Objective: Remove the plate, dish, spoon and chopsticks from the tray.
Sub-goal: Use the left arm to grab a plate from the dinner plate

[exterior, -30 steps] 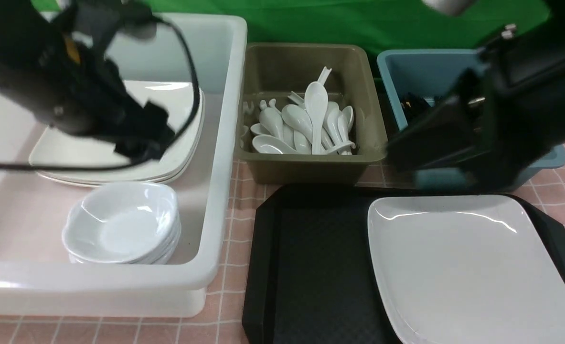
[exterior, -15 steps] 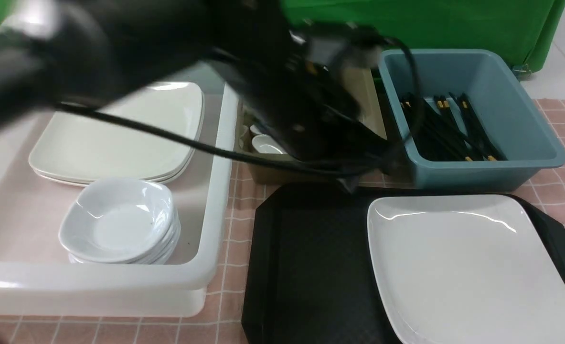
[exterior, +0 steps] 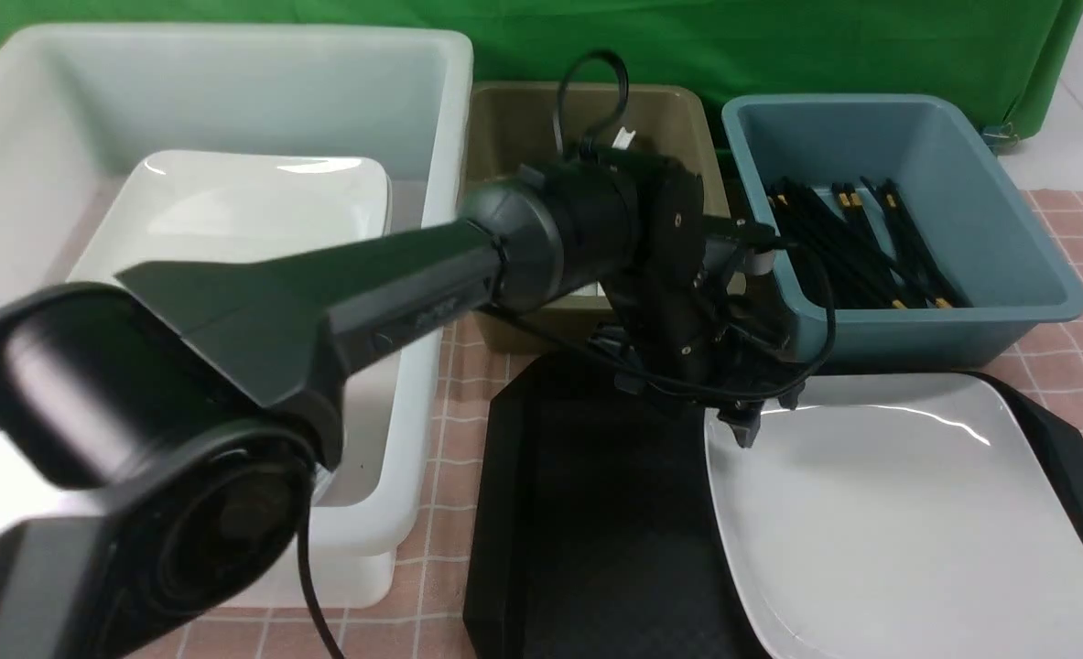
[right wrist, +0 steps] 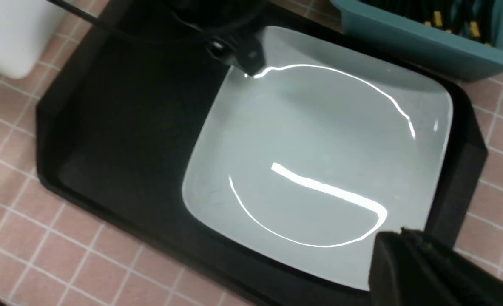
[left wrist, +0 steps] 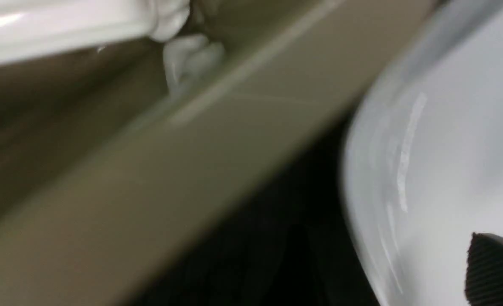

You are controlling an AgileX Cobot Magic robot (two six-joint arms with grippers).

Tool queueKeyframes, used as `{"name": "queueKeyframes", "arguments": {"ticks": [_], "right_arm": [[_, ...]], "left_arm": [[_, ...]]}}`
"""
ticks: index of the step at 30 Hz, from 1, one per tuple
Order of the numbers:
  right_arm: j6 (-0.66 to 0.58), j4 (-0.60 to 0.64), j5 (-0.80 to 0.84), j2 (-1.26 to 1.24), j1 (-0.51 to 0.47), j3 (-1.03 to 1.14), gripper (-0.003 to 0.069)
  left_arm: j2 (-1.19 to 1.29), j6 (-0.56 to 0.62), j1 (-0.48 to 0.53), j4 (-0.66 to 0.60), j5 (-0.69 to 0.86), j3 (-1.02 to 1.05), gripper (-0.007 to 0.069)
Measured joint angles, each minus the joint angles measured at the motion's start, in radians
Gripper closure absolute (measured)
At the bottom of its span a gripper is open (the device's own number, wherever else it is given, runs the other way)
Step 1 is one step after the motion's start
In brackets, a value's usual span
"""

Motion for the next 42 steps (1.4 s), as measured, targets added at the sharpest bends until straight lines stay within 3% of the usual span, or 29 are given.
{"name": "queueKeyframes", "arguments": {"ticks": [4, 8, 11, 12, 14, 16, 23, 31, 42], "right_arm": [[-0.007, 0.038, -0.005, 0.000, 0.000, 0.000, 0.0626], [-0.030, 0.062, -0.005, 0.000, 0.000, 0.000, 0.0626], [-0.036, 0.067, -0.006, 0.000, 0.000, 0.000, 0.0626], [-0.036, 0.068, -0.006, 0.000, 0.000, 0.000, 0.0626], [-0.037, 0.069, -0.010, 0.000, 0.000, 0.000, 0.0626], [-0.037, 0.069, -0.012, 0.000, 0.000, 0.000, 0.0626], [-0.045, 0.070, -0.028, 0.000, 0.000, 0.000, 0.0626], [-0.045, 0.076, -0.027, 0.000, 0.000, -0.029, 0.0626], [-0.068, 0.173, -0.014, -0.008, 0.000, -0.091, 0.0626]], "left_arm": [[0.032, 0.000, 0.000, -0.022, -0.051, -0.003, 0.0104], [0.045, 0.000, 0.000, -0.039, -0.082, -0.009, 0.0154], [0.049, 0.000, 0.000, -0.046, -0.099, -0.010, 0.0271], [0.049, 0.000, 0.000, -0.046, -0.099, -0.010, 0.0271], [0.052, 0.001, 0.000, -0.048, -0.099, -0.010, 0.0421], [0.052, -0.001, 0.005, -0.081, -0.097, -0.012, 0.0484], [0.003, 0.039, 0.002, -0.093, 0.035, -0.009, 0.0502], [-0.216, 0.126, -0.001, -0.058, 0.093, -0.009, 0.0608], [-0.436, 0.179, 0.013, -0.005, 0.101, -0.008, 0.0611]]}}
